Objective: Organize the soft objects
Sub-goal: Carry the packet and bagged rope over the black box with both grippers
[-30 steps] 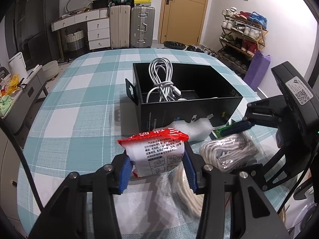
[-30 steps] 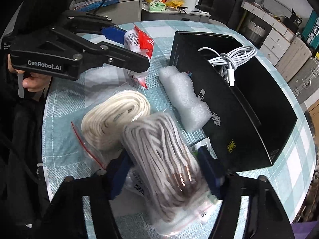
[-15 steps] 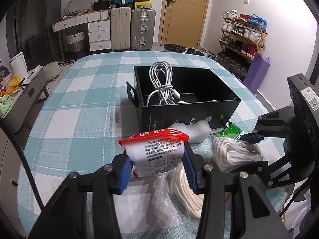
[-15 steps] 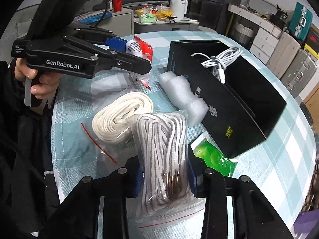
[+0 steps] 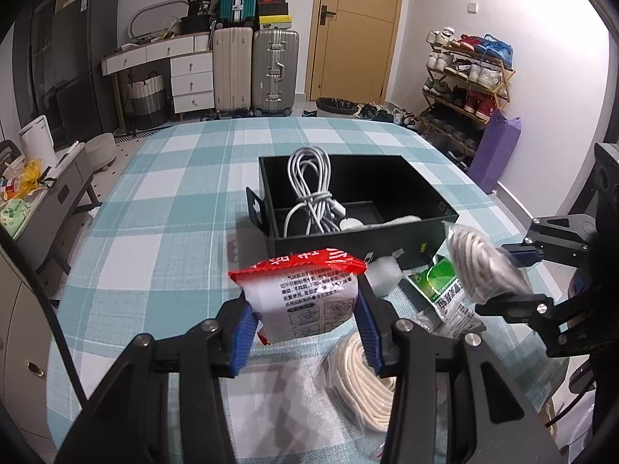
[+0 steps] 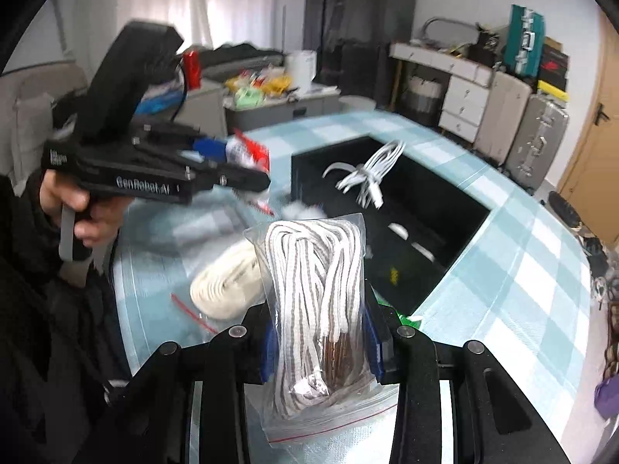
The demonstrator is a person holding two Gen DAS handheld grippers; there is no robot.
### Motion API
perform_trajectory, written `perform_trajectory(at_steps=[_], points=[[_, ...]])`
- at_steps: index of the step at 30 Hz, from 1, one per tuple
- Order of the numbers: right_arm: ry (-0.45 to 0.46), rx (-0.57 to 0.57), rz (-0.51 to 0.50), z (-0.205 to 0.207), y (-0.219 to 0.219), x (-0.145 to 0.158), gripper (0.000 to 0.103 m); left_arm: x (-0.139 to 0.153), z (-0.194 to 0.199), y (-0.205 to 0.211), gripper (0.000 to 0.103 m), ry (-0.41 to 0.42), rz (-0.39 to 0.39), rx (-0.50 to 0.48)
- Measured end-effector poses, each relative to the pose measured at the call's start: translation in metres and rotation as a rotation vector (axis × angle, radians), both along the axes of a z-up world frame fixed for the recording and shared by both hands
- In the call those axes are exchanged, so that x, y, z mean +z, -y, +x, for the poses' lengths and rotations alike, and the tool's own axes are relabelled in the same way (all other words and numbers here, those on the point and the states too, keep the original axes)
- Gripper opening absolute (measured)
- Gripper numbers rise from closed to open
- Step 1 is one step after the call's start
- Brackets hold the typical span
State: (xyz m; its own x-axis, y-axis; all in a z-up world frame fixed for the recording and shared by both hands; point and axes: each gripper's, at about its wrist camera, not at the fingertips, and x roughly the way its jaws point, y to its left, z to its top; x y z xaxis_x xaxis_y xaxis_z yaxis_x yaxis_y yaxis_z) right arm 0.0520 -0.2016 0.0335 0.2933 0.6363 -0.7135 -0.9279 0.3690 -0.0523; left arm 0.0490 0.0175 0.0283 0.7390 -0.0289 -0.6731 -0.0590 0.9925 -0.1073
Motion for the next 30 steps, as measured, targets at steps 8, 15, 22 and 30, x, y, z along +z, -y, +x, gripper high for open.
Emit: perform_trajectory(at_steps=[8, 15, 22, 30], points=[[0.031, -0.109, 0.063, 0.002, -0.003, 0.021, 0.036, 0.012, 0.008, 0.004, 0.045, 0.025, 0.016, -0.009], [0.038, -0.201, 0.139, 0.005, -0.007, 0.036, 0.036, 0.018, 0.015, 0.004, 0.045, 0.041, 0.027, -0.012], [0.022, -0.274, 0.21, 0.016, -0.006, 0.05, 0.036, 0.024, 0.018, 0.002, 0.045, 0.056, 0.036, -0.01], [0.021, -0.311, 0.285, 0.026, -0.008, 0.074, 0.036, 0.033, 0.024, 0.0, 0.045, 0.075, 0.036, -0.008]])
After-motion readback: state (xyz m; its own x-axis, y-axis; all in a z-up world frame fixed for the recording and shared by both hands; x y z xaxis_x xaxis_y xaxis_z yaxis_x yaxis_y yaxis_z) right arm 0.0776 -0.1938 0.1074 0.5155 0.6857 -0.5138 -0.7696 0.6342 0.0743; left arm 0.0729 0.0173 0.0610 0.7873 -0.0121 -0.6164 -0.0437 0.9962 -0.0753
